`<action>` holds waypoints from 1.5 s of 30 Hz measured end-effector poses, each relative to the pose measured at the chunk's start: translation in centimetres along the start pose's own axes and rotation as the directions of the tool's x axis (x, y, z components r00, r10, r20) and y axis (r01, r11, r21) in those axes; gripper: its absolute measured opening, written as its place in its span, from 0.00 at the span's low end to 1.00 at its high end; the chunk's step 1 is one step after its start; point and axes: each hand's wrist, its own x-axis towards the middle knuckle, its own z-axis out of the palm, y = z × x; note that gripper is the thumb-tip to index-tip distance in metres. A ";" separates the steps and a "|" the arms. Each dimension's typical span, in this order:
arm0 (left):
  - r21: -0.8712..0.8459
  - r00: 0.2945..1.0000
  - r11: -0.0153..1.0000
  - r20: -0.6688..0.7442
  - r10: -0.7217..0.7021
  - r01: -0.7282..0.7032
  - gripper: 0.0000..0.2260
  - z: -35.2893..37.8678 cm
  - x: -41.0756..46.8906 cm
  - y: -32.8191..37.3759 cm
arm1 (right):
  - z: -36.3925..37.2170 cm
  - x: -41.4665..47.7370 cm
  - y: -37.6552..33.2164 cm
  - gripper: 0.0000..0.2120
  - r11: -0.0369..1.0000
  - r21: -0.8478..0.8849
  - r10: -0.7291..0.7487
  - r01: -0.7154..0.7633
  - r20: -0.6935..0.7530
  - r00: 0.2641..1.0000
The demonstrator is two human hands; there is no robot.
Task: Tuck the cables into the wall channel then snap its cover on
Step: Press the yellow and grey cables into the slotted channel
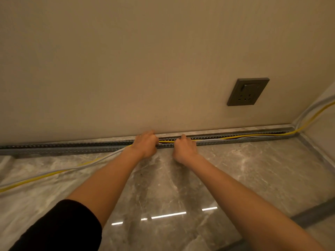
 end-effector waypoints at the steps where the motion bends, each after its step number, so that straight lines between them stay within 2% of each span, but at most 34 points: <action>1: -0.011 1.000 1.000 -0.005 -0.011 0.011 0.14 0.1 -0.2 -0.1 | 0.0 -0.1 0.1 0.18 1.000 -0.008 -0.020 0.020 -0.009 1.000; 5: -0.030 0.998 0.998 -0.042 -0.048 0.047 0.17 0.4 -1.4 -1.0 | -0.2 -0.3 -0.4 0.15 0.990 0.035 -0.128 0.133 -0.124 0.984; 8: 0.000 0.987 0.989 -0.065 -0.148 0.149 0.16 -0.1 -2.3 -1.7 | -0.4 -0.3 -1.9 0.15 0.973 0.084 -0.203 0.215 -0.128 0.971; 13: 0.170 0.967 0.953 -0.010 -0.253 0.251 0.15 -0.1 -3.7 -4.0 | -0.4 -0.1 -4.5 0.14 0.956 0.126 -0.251 0.264 -0.112 0.962; 17: 0.259 0.958 0.923 -0.040 -0.286 0.286 0.16 1.0 -4.4 -5.8 | 0.3 0.3 -6.2 0.16 0.951 0.126 -0.264 0.282 -0.141 0.954; 20: 0.276 0.975 0.935 -0.067 -0.214 0.224 0.15 1.2 -4.7 -6.9 | 0.9 0.3 -7.4 0.17 0.961 0.103 -0.239 0.258 -0.167 0.957; 27: 0.168 0.999 0.986 -0.048 0.001 0.007 0.14 -0.1 -4.3 -10.1 | 0.6 0.4 -9.4 0.15 0.984 0.079 -0.133 0.161 -0.281 0.950; 32: 0.144 0.993 0.988 -0.094 0.070 -0.056 0.14 -0.6 -4.2 -10.8 | 0.8 -0.3 -10.5 0.14 0.993 0.025 -0.109 0.117 -0.223 0.969; 36: 0.199 0.985 0.975 -0.116 0.128 -0.103 0.10 -0.7 -3.9 -10.9 | 1.3 -0.8 -11.1 0.12 0.995 -0.039 -0.099 0.094 -0.175 0.979; 40: 0.165 0.983 0.978 -0.106 0.149 -0.130 0.09 -0.4 -4.1 -11.4 | 1.6 -0.7 -11.9 0.12 0.998 -0.052 -0.042 0.033 -0.179 0.983; 45: 0.168 0.974 0.968 -0.100 0.204 -0.186 0.13 0.2 -5.4 -13.6 | 1.2 -0.1 -12.9 0.13 0.996 -0.091 -0.012 -0.006 -0.189 0.982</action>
